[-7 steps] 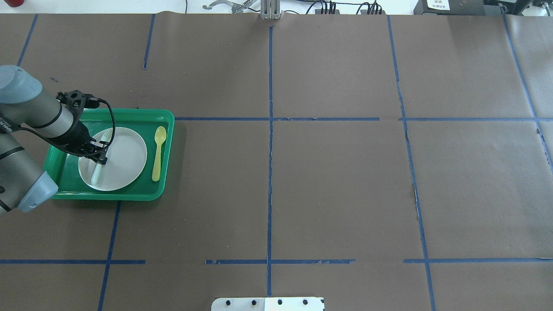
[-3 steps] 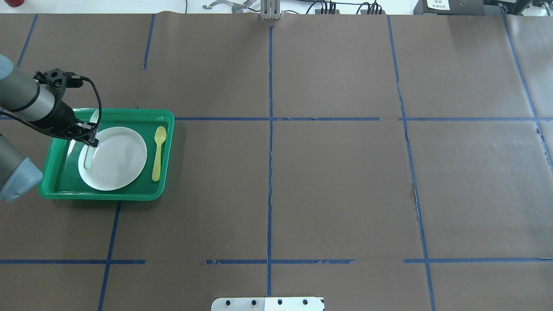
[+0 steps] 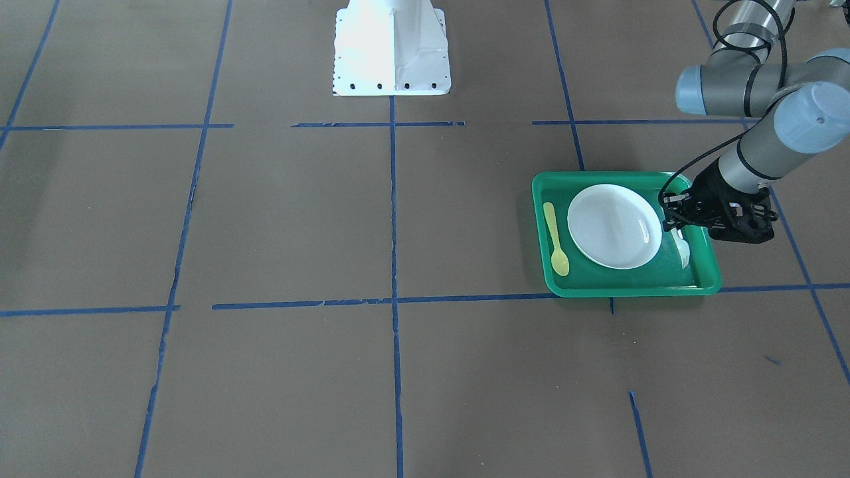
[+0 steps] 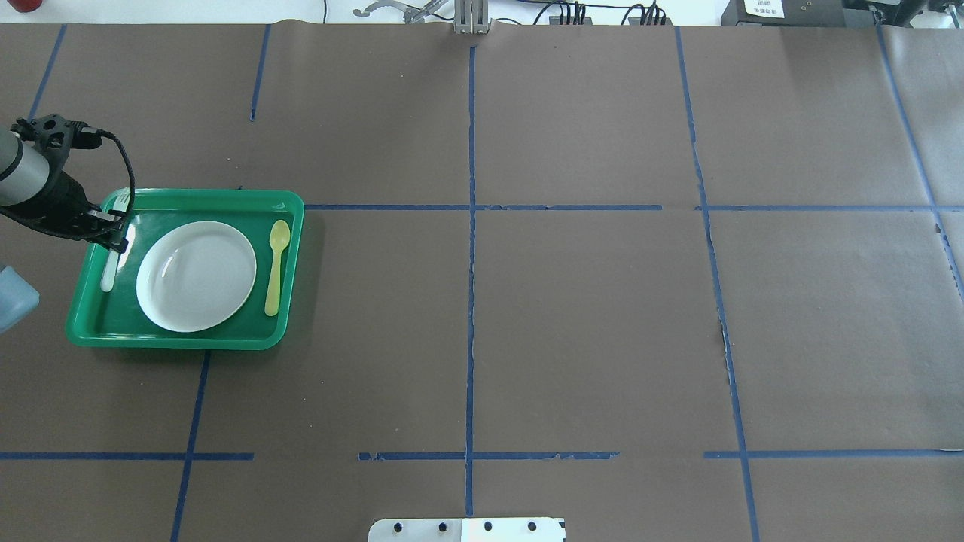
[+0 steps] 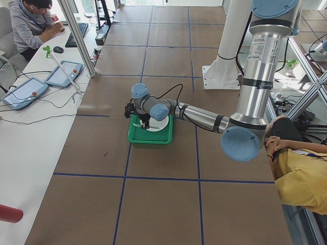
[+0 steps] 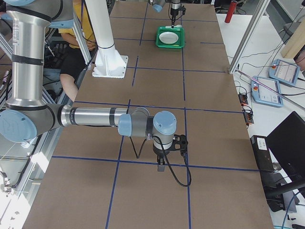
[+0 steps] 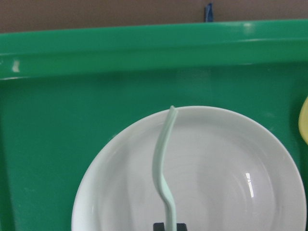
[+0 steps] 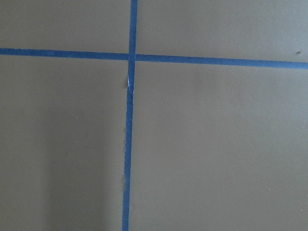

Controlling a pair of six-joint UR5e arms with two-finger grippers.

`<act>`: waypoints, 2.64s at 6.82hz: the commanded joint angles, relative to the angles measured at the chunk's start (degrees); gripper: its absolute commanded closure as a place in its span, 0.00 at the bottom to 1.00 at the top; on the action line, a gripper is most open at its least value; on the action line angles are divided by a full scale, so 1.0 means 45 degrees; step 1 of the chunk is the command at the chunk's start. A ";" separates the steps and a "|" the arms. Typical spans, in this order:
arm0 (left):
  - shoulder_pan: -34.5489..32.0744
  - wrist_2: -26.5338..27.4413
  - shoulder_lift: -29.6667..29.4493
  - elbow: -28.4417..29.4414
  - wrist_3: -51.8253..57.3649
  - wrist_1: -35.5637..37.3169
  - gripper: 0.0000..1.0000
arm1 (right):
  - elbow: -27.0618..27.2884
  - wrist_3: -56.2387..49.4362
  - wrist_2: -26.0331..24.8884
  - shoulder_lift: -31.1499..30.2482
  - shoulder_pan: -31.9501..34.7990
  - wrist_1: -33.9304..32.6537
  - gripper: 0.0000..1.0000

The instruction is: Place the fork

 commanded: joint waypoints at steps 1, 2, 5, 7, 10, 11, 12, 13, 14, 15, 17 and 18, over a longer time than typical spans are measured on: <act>0.0009 -0.0024 0.0066 0.0428 -0.0063 0.0035 1.00 | -0.0004 0.0019 0.0000 0.0000 0.0000 0.0000 0.00; -0.0010 -0.0024 0.0066 0.0448 -0.0082 0.0035 1.00 | -0.0004 0.0000 0.0000 0.0000 0.0000 0.0000 0.00; 0.0048 -0.0024 0.0027 0.0643 -0.0180 0.0035 1.00 | -0.0004 0.0000 0.0000 0.0000 0.0000 0.0000 0.00; 0.0048 -0.0024 0.0066 0.0663 -0.0103 0.0035 0.83 | -0.0004 0.0000 0.0000 0.0000 0.0000 0.0000 0.00; 0.0028 -0.0024 0.0047 0.0585 0.0015 0.0015 0.22 | -0.0004 0.0019 0.0000 0.0000 0.0000 0.0000 0.00; -0.0068 -0.0004 0.0027 0.0547 0.0054 0.0015 0.18 | -0.0004 0.0000 0.0000 0.0000 0.0000 0.0000 0.00; -0.0649 -0.0004 0.0008 0.0488 0.0073 0.0034 0.18 | -0.0004 0.0000 0.0000 0.0000 0.0000 0.0000 0.00; -0.1622 -0.0062 0.0008 0.0507 0.1098 0.0054 0.18 | -0.0004 0.0019 0.0000 0.0000 0.0000 0.0000 0.00; -0.2772 -0.0082 0.0008 0.0584 0.2868 0.0634 0.18 | -0.0004 0.0000 0.0000 0.0000 0.0000 0.0000 0.00; -0.3673 -0.0063 0.0008 0.0585 0.4858 0.1781 0.18 | -0.0004 0.0000 0.0000 0.0000 0.0000 0.0000 0.00; -0.5512 -0.0063 0.0046 0.0585 0.7563 0.2884 0.18 | -0.0004 0.0000 0.0000 0.0000 0.0000 0.0000 0.00; -0.6311 -0.0043 0.0143 0.0643 0.8212 0.3060 0.18 | -0.0004 0.0000 0.0000 0.0000 0.0000 0.0000 0.00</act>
